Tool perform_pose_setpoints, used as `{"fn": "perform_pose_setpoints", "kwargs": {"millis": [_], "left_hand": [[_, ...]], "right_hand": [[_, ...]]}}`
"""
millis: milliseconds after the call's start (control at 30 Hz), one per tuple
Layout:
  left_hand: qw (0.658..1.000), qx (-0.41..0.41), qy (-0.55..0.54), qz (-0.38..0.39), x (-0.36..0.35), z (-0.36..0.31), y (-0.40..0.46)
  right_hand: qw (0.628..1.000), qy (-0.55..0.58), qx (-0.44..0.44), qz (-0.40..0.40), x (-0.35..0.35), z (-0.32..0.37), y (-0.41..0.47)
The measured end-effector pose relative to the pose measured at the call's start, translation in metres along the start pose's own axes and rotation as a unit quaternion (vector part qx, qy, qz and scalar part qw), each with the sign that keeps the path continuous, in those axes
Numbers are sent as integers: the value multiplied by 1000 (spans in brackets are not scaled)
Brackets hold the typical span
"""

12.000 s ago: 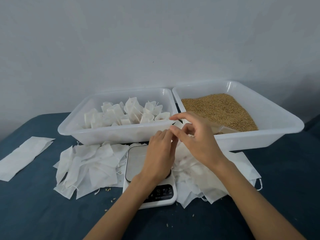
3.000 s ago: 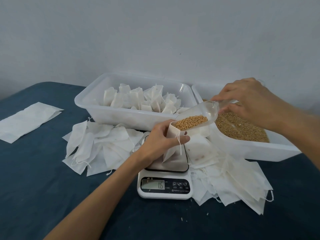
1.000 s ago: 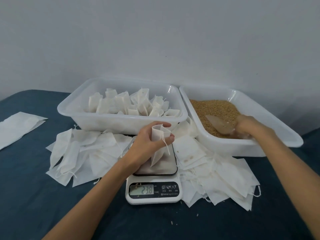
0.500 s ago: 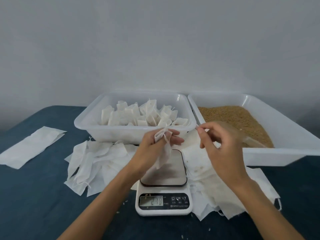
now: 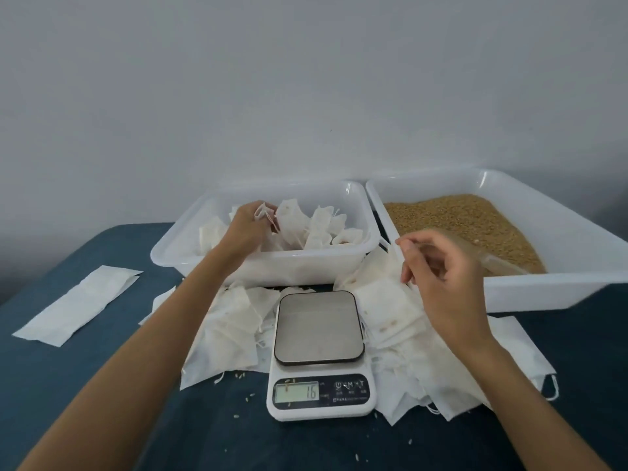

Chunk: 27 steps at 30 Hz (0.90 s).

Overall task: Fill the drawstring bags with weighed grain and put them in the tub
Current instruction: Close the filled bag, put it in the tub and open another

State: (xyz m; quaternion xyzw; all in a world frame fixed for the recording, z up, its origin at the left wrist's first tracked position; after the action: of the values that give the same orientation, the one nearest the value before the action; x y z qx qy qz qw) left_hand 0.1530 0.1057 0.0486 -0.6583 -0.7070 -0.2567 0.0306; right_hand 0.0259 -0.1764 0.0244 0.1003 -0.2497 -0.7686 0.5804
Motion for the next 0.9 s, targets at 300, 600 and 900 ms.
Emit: {"fn": "perform_pose_setpoints", "kwargs": {"millis": [300,600,900], "left_hand": [[921,-321,220,-25,-54,-49,-74],[840,-293,374,262,-146,-36,-124],[967,-208,101,108,-126,-35,-120]], "right_hand": [[998,53,-32,-25,12,-5,8],[997,68,-32,-28,10,-8,8],[999,-16,33,-21,3,-5,2]]}}
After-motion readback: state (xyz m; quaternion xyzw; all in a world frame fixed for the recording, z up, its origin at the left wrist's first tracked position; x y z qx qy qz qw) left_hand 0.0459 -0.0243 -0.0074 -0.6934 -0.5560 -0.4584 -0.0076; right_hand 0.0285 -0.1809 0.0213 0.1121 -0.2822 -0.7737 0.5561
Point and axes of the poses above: each hand's wrist, its own y-axis towards the middle knuckle, its own x-axis out of the back of the hand, z = x × y, the point moved 2 cm from there along y, towards the middle knuckle, and after that the axes turned 9 degrees about -x, right-handed, at the moved point
